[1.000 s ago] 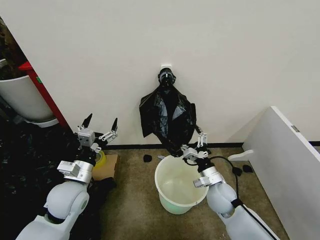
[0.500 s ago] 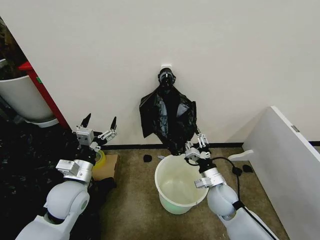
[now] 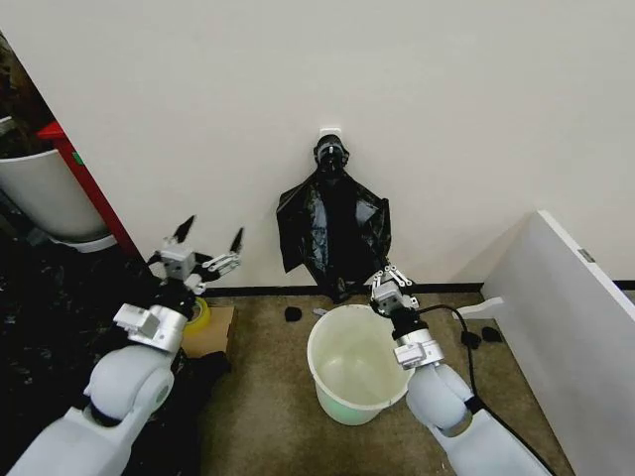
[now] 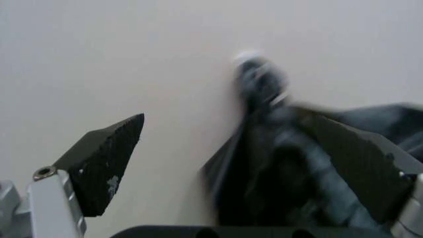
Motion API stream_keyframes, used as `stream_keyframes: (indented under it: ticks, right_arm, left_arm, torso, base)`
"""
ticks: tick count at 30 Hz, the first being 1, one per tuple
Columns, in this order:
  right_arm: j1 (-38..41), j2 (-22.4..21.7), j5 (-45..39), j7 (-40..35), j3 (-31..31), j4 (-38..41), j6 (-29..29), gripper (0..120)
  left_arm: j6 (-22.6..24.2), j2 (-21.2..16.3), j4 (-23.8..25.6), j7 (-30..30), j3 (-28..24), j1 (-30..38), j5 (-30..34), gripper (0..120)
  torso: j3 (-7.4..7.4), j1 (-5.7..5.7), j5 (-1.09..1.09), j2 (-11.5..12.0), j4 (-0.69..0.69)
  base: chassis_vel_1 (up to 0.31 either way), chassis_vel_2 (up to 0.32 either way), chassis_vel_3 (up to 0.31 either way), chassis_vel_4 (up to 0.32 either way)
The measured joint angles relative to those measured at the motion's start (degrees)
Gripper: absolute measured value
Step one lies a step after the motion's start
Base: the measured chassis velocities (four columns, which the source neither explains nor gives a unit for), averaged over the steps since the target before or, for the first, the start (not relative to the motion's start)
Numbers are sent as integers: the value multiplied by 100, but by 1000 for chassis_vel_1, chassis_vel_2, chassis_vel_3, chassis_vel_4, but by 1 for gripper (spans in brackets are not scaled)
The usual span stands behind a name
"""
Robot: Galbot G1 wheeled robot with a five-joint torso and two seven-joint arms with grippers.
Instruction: Place the garbage bag over the trash bin.
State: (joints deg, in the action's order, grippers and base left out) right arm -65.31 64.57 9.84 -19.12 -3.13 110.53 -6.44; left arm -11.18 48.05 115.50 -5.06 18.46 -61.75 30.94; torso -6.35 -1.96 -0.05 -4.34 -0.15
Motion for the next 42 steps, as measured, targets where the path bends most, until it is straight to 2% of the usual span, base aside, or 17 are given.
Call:
stream_keyframes:
  ticks: [2,3,5,9,10,13,19,25,28,30,33,34,35,36,37,39,42]
  right_arm:
    - [4,13,-258,89,59,96,-47,0]
    - [4,13,-258,89,59,96,-47,0]
    - [6,41,-303,209,66,112,-156,0]
    - [6,93,-289,271,45,112,-216,0]
    - [6,93,-289,271,45,112,-216,0]
    - [-2,116,-261,296,29,118,-254,0]
    - [-7,125,-245,306,28,132,-273,0]
    - [-78,117,-232,330,28,190,-299,0]
    - [-150,104,-230,344,8,243,-332,0]
    - [-162,99,-230,349,5,253,-337,0]
    - [-221,61,-237,397,-14,319,-388,0]
    - [-221,61,-237,397,-14,319,-388,0]
    - [-247,41,-261,414,-20,345,-407,0]
    - [-316,-11,-402,433,-17,409,-435,0]
    - [-353,-34,-456,437,-13,441,-437,0]
    - [-382,-48,-492,438,-12,461,-437,0]
    - [-541,-106,-655,425,-5,544,-428,0]
  left_arm:
    - [10,-131,-276,-528,-526,668,175,100]
    - [10,-131,-276,-528,-526,668,175,100]
    - [212,-144,-683,-935,-1214,1274,89,100]
    - [631,-28,-1070,-948,-1681,1589,-488,100]
    - [631,-28,-1070,-948,-1681,1589,-488,100]
    - [1166,90,-1109,-495,-1782,1530,-777,100]
    - [1335,184,-1105,-370,-1809,1430,-850,97]
    - [1304,189,-1081,-435,-1797,1428,-962,77]
    - [1300,173,-1053,-471,-1773,1404,-980,63]
    - [1300,169,-1050,-477,-1769,1397,-981,59]
    - [1317,160,-1044,-496,-1742,1359,-978,44]
    - [1317,160,-1044,-496,-1742,1359,-978,44]
    - [1324,157,-1035,-498,-1724,1341,-968,39]
    - [1345,153,-964,-497,-1629,1250,-922,26]
    - [1346,152,-924,-473,-1569,1198,-897,19]
    - [1345,153,-882,-431,-1506,1138,-859,15]
    - [1338,164,-676,-262,-1207,869,-663,1]
  torso:
    - [0,0,3,0,0]
    - [0,0,3,0,0]
    - [0,-1,2,0,-2]
    - [0,-1,2,0,0]
    - [0,-1,2,0,0]
    - [0,-1,2,0,2]
    - [0,0,1,0,1]
    - [0,0,1,0,1]
    - [0,0,2,0,1]
    - [0,0,1,0,0]
    - [0,0,2,0,0]
    - [0,0,2,0,0]
    - [0,0,1,0,0]
    - [0,0,1,0,0]
    - [0,0,1,0,0]
    - [1,0,1,0,0]
    - [1,0,2,0,0]
  base:
    - [0,0,0,0]
    - [0,0,0,0]
    - [0,0,0,0]
    - [0,0,0,0]
    - [0,0,0,0]
    - [0,0,0,0]
    - [0,0,0,0]
    - [0,0,0,0]
    - [0,0,0,0]
    - [0,0,0,0]
    - [0,0,0,0]
    - [0,0,0,0]
    - [0,0,0,0]
    - [0,0,0,0]
    - [0,0,0,0]
    - [0,0,0,0]
    - [0,0,0,0]
